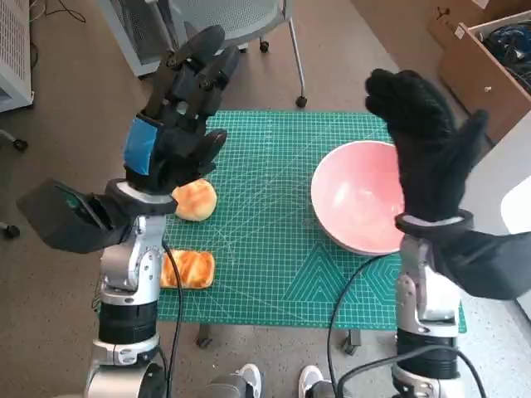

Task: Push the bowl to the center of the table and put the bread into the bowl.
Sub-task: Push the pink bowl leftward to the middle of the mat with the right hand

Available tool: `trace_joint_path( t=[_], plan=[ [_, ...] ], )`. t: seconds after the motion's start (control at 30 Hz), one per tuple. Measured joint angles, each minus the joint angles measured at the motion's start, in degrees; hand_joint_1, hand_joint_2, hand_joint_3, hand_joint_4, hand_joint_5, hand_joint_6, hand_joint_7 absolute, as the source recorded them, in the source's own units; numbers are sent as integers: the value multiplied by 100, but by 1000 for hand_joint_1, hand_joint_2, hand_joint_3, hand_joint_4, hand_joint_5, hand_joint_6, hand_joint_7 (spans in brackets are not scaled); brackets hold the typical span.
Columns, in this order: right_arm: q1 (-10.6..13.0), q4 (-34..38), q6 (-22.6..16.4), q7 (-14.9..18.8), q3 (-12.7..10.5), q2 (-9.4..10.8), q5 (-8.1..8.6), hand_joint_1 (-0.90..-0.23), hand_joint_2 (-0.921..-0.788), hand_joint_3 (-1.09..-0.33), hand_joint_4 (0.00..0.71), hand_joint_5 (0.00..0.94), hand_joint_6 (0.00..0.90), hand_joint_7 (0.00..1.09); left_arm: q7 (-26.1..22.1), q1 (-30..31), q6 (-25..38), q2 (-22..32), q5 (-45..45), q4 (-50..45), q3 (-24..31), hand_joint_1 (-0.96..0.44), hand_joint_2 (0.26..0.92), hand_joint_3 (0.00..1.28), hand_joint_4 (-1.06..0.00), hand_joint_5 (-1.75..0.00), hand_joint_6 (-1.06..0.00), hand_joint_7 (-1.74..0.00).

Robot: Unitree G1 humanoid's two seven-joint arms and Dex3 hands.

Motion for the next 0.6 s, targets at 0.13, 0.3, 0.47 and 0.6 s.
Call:
trace_joint_path(
  t=[0.13,0.3,0.47,0.6],
  plan=[
    [91,12,-120,-1,-227,-185,0,-606,-921,-631,287,0,152,439,9,6,0,0,3,-11,1,-601,921,311,1,-270,1,-595],
    [210,320,-438,-11,-660,-461,16,-615,-921,-611,273,0,160,408,46,21,-3,-5,21,-35,-5,-596,921,313,1,-264,1,-578],
    [244,785,-749,-46,-1065,-704,91,-625,-921,-599,267,0,179,368,88,51,-6,-5,57,-66,-10,-591,921,317,1,-258,1,-570],
    [248,1278,-1041,-137,-1343,-863,91,-619,-921,-600,265,0,199,328,105,61,-19,-18,128,-69,-24,-592,921,316,1,-254,1,-564]
  ],
)
